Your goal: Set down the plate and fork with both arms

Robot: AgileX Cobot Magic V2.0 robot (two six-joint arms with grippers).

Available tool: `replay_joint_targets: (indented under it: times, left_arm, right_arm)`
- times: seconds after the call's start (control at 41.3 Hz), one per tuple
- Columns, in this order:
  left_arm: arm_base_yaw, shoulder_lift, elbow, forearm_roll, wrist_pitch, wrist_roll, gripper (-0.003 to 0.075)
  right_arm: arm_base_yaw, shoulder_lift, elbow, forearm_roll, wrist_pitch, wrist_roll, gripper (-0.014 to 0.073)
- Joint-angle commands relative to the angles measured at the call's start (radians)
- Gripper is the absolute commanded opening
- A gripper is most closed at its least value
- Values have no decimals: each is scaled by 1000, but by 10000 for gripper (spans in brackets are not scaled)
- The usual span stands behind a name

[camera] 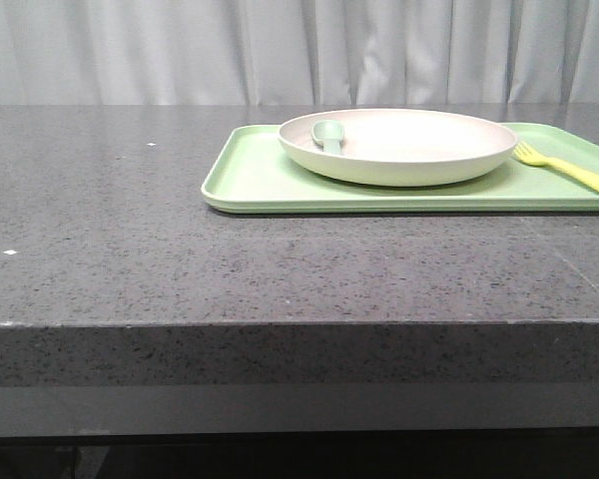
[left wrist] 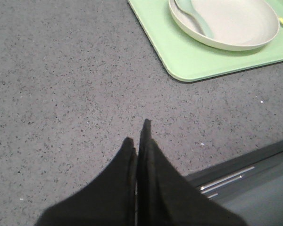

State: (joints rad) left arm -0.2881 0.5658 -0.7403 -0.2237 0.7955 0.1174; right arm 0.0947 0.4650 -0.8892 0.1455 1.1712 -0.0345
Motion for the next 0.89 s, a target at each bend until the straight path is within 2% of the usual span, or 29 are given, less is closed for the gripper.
replay_joint_targets:
  times: [0.0, 0.048, 0.121, 0.242, 0.339, 0.508, 0.701, 0.871]
  left_arm:
    - [23, -62, 18, 42, -147, -11, -18]
    - [53, -110, 56, 131, -195, -11, -18]
    - [107, -186, 135, 181, -280, -11, -18]
    - [181, -334, 310, 202, -473, -11, -18]
    - [234, -433, 452, 192, -570, -11, -18]
    - [252, -554, 622, 165, -644, -11, -18]
    - [252, -594, 751, 112, -821, -11, -18]
    - [252, -594, 750, 106, -812, -11, -18]
  right_arm:
    - [2, 9, -20, -4, -60, 0, -122]
    - [2, 9, -20, -4, -60, 0, -122]
    - [2, 9, -20, -4, -60, 0, -122]
    - [1, 9, -20, -4, -60, 0, -122]
    - [1, 9, -20, -4, -60, 0, -122]
    - [1, 9, -20, -4, -60, 0, -122]
    - [1, 9, -20, -4, -58, 0, -122]
    - [1, 10, -20, -4, -60, 0, -122]
